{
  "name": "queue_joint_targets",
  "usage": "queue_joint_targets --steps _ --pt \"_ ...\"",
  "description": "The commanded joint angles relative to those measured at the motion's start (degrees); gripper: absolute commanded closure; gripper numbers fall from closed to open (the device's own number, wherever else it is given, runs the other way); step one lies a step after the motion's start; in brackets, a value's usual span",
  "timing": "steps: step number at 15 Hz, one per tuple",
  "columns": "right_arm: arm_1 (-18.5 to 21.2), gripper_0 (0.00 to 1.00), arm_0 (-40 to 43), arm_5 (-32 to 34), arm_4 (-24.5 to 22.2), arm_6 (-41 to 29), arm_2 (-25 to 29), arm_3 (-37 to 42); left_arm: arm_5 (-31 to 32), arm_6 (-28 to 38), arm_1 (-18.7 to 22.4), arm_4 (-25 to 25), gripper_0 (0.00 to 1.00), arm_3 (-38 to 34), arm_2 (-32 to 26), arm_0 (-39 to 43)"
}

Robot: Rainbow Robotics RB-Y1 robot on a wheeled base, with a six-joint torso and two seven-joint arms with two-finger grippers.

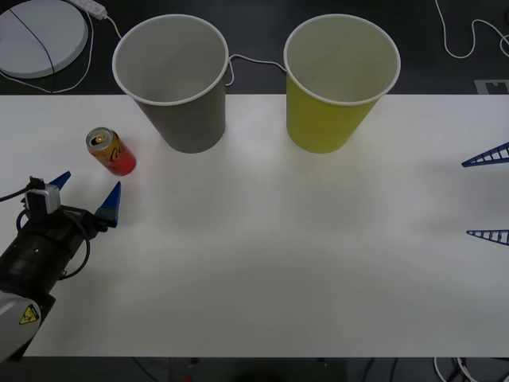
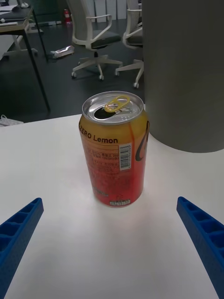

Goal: Put the can into the green bin and the plastic bottle into the gray bin

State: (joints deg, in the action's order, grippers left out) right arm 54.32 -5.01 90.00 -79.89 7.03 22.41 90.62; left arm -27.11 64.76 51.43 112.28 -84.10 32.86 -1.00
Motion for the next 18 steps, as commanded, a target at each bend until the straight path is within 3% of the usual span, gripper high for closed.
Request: queue_joint_targets --steps 1,7,18 --pt "0.00 0.00 0.00 0.00 0.00 0.00 0.00 0.00 -0.67 1.33 -0.45 -0.22 0.00 4.30 2.30 -3.83" --pt "0.00 0.00 0.00 0.00 0.00 0.00 0.00 0.00 -0.58 3.53 -2.47 -0.22 0.00 7.37 2.82 -7.00" --pt "0.00 0.00 0.00 0.00 0.00 0.00 0.00 0.00 -0.49 3.62 -9.59 -0.13 0.00 19.94 4.32 -16.93"
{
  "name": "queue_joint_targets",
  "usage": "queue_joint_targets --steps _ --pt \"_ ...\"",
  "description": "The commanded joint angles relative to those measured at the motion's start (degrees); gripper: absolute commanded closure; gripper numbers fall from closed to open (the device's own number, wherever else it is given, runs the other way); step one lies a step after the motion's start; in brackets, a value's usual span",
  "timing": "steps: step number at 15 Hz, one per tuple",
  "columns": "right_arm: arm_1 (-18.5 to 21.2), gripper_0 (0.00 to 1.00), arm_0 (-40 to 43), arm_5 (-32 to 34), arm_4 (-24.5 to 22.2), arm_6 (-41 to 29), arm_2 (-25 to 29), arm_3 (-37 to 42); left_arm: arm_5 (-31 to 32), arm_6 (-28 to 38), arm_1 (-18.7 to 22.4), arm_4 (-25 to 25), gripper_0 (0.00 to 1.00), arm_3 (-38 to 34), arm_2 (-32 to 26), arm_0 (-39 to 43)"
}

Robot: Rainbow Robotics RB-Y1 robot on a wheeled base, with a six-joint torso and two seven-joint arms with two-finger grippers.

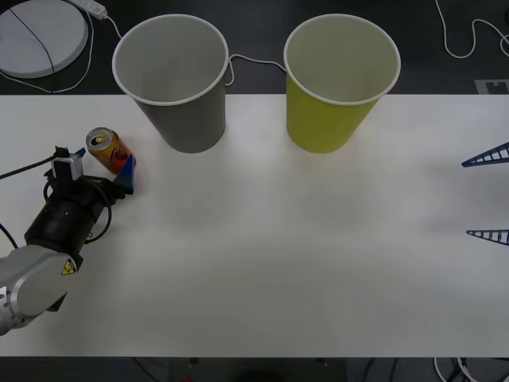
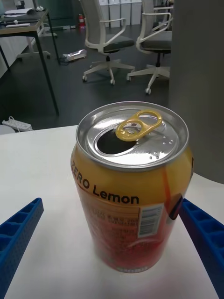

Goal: Put the can into the green bin and the plastic bottle into the gray bin

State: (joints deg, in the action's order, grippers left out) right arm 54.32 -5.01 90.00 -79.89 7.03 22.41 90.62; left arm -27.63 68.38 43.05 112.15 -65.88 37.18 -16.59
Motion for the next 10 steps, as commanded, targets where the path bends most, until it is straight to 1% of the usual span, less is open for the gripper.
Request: queue_joint_targets --steps 1,7,8,9,10 --pt "0.00 0.00 0.00 0.00 0.00 0.00 0.00 0.00 0.03 0.00 -1.74 0.09 0.00 2.60 0.00 -1.95" --pt "0.00 0.00 0.00 0.00 0.00 0.00 0.00 0.00 0.29 -0.09 -4.02 0.17 0.00 6.12 0.00 -4.68" --pt "0.00 0.00 0.00 0.00 0.00 0.00 0.00 0.00 0.29 -0.09 -4.11 0.17 0.21 6.21 0.00 -4.68" --pt "0.00 0.00 0.00 0.00 0.00 0.00 0.00 0.00 0.29 -0.09 -4.20 0.17 0.68 6.12 0.00 -4.68" --pt "0.00 0.00 0.00 0.00 0.00 0.00 0.00 0.00 0.29 -0.26 -4.20 0.17 0.89 6.21 0.00 -4.68"
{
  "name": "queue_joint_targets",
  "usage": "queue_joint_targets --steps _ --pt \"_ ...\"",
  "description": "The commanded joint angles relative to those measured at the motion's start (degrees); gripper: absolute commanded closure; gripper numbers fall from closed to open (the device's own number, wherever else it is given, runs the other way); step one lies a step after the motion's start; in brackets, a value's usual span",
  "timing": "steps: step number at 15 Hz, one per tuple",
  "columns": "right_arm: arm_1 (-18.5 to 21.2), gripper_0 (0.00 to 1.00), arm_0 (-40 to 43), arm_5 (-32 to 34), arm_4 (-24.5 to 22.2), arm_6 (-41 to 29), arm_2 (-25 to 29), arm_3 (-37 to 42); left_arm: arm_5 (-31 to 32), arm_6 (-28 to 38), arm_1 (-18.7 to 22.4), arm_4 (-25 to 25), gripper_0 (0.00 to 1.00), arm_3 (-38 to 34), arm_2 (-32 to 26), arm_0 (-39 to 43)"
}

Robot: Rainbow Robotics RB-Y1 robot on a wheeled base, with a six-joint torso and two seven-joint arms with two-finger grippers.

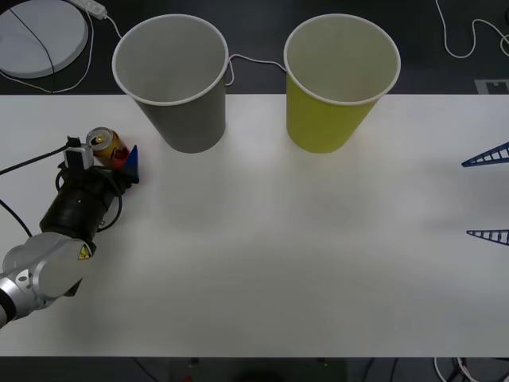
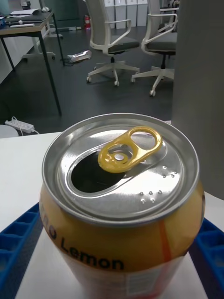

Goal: Put the can into the green bin and the plastic bottle into the gray bin

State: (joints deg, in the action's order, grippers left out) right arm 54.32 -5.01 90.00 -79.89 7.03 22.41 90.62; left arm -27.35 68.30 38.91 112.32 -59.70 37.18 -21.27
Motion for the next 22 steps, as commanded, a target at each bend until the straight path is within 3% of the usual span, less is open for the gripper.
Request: queue_joint_targets --steps 1,9,14,18,22 --pt "0.00 0.00 0.00 0.00 0.00 0.00 0.00 0.00 0.02 -0.19 -0.15 0.00 1.00 -0.06 0.00 0.00" --pt "0.00 0.00 0.00 0.00 0.00 0.00 0.00 0.00 0.98 -1.51 0.81 0.00 1.00 -1.38 0.00 0.17" --pt "0.00 0.00 0.00 0.00 0.00 0.00 0.00 0.00 7.75 -1.51 8.11 -0.08 1.00 -10.52 -1.06 4.30" --pt "0.00 0.00 0.00 0.00 0.00 0.00 0.00 0.00 20.23 -3.97 12.86 0.00 1.00 -20.54 -9.14 10.72" --pt "0.00 0.00 0.00 0.00 0.00 0.00 0.00 0.00 39.13 -8.10 12.86 0.62 1.00 -32.41 -25.23 19.77"
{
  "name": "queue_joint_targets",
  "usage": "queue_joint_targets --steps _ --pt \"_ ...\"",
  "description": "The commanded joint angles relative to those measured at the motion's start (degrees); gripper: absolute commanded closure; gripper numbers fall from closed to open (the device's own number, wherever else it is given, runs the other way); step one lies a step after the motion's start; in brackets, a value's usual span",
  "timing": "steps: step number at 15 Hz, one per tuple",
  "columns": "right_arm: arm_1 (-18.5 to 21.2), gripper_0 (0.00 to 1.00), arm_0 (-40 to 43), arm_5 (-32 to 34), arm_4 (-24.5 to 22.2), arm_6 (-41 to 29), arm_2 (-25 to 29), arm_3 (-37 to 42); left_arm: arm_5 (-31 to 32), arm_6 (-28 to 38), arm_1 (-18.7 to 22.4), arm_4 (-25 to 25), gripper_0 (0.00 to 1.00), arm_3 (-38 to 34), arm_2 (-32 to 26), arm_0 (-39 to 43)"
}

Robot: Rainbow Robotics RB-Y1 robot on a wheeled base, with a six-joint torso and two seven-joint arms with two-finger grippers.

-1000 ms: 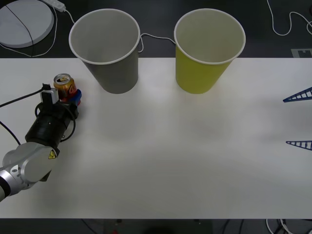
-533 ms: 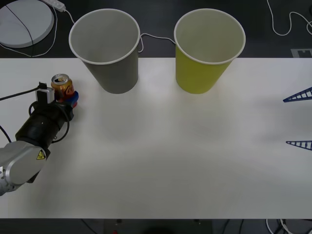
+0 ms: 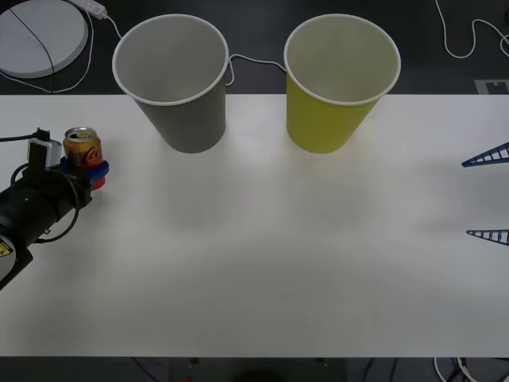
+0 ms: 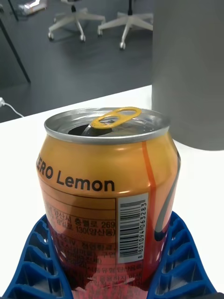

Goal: Put the can into the green bin and the plastic bottle into the gray bin

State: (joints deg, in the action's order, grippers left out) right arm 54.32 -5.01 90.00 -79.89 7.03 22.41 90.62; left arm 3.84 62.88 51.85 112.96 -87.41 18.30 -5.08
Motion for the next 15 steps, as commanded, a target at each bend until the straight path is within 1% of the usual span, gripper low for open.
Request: queue_joint_targets --steps 1,2,4,5,6,8,10,12,15 --pt "0.00 0.00 0.00 0.00 0.00 0.00 0.00 0.00 12.07 -3.99 0.00 -0.19 1.00 -6.72 -9.24 4.72" --pt "0.00 0.00 0.00 0.00 0.00 0.00 0.00 0.00 18.05 -6.01 -0.08 -0.63 1.00 -8.75 -12.93 5.78" --pt "0.00 0.00 0.00 0.00 0.00 0.00 0.00 0.00 27.36 -10.06 -0.08 -2.48 1.00 -10.50 -18.38 6.04" --pt "0.00 0.00 0.00 0.00 0.00 0.00 0.00 0.00 33.43 -13.31 -0.08 -5.03 1.00 -11.12 -21.81 5.95" --pt "0.00 0.00 0.00 0.00 0.00 0.00 0.00 0.00 37.65 -16.21 -0.08 -7.14 1.00 -11.47 -24.27 5.95" --pt "0.00 0.00 0.00 0.00 0.00 0.00 0.00 0.00 46.17 -21.31 -0.08 -9.60 1.00 -12.00 -28.67 5.69" --pt "0.00 0.00 0.00 0.00 0.00 0.00 0.00 0.00 52.59 -25.00 -0.08 -9.69 1.00 -12.26 -31.39 4.72" --pt "0.00 0.00 0.00 0.00 0.00 0.00 0.00 0.00 61.11 -28.34 -0.08 -9.86 1.00 -12.26 -34.20 2.44" --pt "0.00 0.00 0.00 0.00 0.00 0.00 0.00 0.00 73.50 -29.04 -0.08 -7.75 1.00 -12.96 -36.58 -2.40"
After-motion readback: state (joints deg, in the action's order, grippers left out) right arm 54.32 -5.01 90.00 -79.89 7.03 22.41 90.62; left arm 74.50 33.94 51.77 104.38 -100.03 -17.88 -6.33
